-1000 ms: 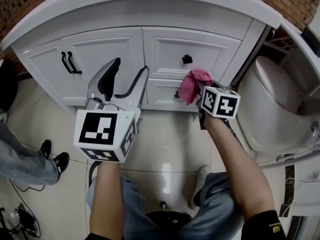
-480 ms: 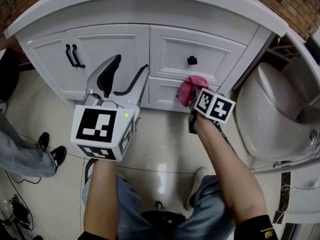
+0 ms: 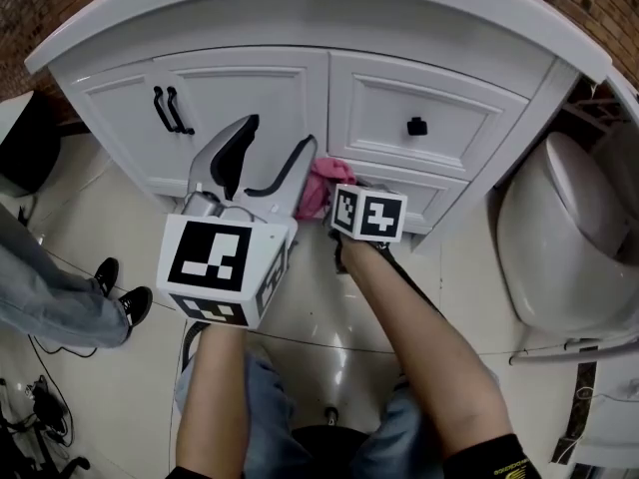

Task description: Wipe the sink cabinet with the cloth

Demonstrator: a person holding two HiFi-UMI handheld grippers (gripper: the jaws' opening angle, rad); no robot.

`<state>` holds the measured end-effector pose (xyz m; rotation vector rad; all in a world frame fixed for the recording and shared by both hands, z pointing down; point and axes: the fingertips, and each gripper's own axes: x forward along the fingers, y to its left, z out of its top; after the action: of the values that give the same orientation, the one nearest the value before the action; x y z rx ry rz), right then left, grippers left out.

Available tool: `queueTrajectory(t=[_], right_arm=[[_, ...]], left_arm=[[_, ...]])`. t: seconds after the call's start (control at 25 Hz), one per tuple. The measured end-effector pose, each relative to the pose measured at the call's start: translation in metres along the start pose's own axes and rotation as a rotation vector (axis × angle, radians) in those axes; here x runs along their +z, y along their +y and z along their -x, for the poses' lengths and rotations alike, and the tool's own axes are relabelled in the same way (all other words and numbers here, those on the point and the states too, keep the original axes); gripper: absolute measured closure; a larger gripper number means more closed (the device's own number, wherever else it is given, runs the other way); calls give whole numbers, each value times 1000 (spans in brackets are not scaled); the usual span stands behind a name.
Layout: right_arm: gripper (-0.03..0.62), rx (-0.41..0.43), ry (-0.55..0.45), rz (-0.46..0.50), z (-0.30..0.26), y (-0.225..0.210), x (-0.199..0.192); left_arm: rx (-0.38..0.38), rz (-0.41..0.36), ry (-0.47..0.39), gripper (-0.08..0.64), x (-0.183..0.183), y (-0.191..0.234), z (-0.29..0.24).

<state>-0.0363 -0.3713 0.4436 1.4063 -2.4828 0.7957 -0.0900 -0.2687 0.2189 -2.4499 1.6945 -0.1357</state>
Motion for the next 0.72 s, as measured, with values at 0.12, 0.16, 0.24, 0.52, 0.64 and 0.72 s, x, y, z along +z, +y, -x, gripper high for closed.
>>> queueTrajectory(t=[0.12, 0.16, 0.24, 0.52, 0.64, 0.72], right_arm=[[512, -85, -1, -5, 17, -41, 8], [512, -105, 0, -21, 24, -54, 9], [512, -147, -11, -92, 43, -81, 10], [512, -366, -132, -353, 125, -198, 15], [512, -431, -129, -315, 143, -228, 16], [513, -453, -121, -292, 142, -228, 13]], left_arm=[[5, 3, -1, 301, 0, 8, 0], [5, 7, -3, 301, 0, 9, 0], [-1, 17, -7, 301, 1, 6, -2], [-55, 36, -28, 301, 6, -17, -10], [-57, 44, -35, 301, 9, -20, -11], [-54, 51, -36, 301, 9, -20, -11]])
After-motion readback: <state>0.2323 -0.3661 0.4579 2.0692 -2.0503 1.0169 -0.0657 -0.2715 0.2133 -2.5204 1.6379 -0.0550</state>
